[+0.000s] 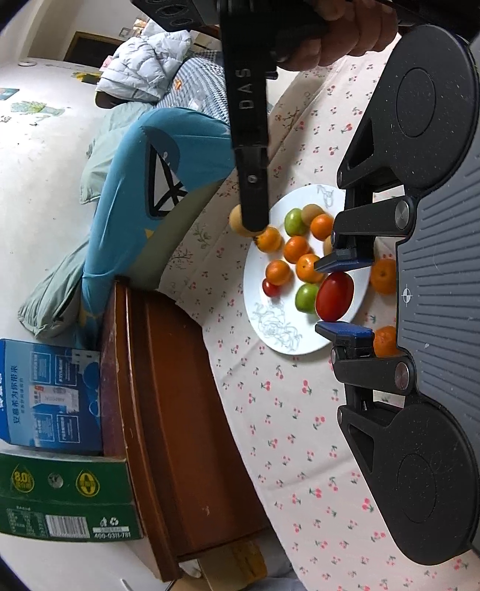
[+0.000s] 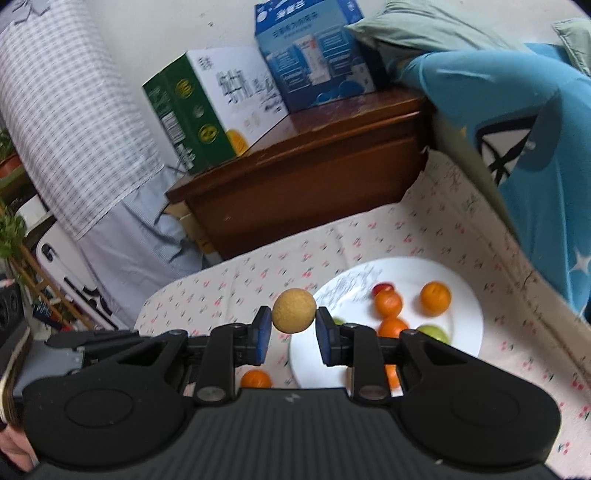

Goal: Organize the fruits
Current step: 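Carry the tomato and the kiwi over the white plate with both tools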

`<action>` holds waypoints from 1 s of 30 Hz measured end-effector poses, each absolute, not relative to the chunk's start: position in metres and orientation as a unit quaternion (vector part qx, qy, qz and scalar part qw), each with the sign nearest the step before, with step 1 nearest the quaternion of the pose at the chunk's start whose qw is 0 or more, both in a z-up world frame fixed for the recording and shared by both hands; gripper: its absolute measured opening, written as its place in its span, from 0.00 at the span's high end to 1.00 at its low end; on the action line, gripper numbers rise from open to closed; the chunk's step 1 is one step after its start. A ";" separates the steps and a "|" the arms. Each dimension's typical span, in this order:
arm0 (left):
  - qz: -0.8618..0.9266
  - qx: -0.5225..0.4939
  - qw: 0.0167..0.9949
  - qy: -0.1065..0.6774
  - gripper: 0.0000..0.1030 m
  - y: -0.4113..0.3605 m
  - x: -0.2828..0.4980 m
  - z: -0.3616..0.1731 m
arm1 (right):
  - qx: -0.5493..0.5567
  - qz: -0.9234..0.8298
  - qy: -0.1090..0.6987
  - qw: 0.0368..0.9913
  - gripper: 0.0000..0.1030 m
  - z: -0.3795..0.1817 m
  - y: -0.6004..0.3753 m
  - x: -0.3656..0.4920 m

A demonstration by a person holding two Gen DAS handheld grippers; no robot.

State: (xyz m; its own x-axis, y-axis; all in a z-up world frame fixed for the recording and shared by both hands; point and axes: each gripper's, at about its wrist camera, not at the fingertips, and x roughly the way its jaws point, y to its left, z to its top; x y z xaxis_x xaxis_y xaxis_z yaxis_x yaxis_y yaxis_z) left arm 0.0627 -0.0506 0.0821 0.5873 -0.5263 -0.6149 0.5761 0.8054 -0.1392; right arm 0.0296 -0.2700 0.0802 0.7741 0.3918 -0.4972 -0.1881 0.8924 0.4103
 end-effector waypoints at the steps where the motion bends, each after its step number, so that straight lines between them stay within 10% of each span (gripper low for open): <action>1: -0.310 0.037 0.890 0.334 0.75 -0.053 0.065 0.081 | 0.176 0.155 0.296 0.926 0.75 0.081 -0.272 0.033; 30: -0.308 0.039 0.865 0.395 0.75 -0.098 0.109 0.024 | 0.193 0.117 0.366 0.903 0.74 0.027 -0.278 0.110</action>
State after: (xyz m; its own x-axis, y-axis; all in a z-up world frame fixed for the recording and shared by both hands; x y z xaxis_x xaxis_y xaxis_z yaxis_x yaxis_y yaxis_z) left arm 0.1086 -0.0983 0.0243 0.4988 -0.5025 -0.7062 0.5635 0.8071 -0.1763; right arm 0.1099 -0.2783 0.0272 0.7044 0.3531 -0.6158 -0.0703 0.8979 0.4344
